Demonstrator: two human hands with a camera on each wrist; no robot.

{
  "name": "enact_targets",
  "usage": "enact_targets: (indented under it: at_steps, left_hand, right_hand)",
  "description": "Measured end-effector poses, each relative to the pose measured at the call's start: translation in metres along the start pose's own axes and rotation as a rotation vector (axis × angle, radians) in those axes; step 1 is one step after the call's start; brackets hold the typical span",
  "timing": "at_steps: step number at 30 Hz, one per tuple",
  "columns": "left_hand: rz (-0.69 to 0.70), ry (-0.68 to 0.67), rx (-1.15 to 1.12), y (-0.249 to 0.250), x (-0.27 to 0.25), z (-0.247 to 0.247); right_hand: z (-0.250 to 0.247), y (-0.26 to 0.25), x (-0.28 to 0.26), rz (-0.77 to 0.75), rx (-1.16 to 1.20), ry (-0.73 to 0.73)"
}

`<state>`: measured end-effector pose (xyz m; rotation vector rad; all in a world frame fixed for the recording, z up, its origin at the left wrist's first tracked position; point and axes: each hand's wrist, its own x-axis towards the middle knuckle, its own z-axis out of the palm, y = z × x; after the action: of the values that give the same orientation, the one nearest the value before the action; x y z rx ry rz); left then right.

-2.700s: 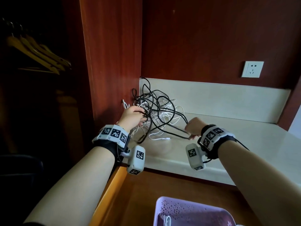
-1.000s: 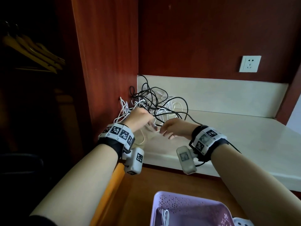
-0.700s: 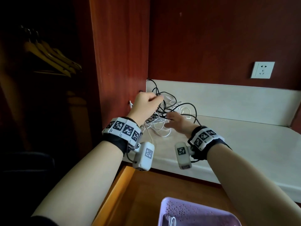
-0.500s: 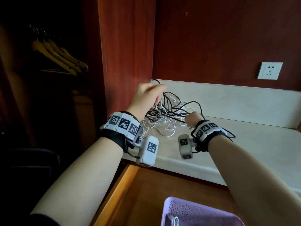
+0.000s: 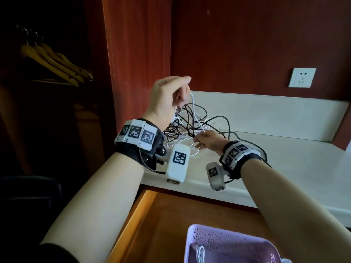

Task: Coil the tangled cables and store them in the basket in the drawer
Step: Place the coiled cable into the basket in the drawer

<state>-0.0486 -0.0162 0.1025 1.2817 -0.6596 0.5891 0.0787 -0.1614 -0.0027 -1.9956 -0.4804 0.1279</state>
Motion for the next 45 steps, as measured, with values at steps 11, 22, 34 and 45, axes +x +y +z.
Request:
enact_targets:
  at_steps: [11,22,34,45]
  left_hand:
    - [-0.331,0.104,0.303,-0.072,-0.006,0.001]
    - [-0.452,0.222,0.031,-0.109,-0.028,0.017]
    - [-0.574,0.067,-0.053,-0.138,-0.068,0.022]
    - [-0.552,-0.374,-0.375,-0.115,-0.062,0.035]
  right_hand:
    - [-0.082,-0.075,-0.031,-0.519,-0.106,1.002]
    - [-0.041,0.019,-0.072,0.188,-0.936,-0.077]
    - [-0.016,0.027,-0.102,-0.117,-0.166,0.161]
    - [-0.030,0.030,-0.102,-0.161,-0.431,0.912]
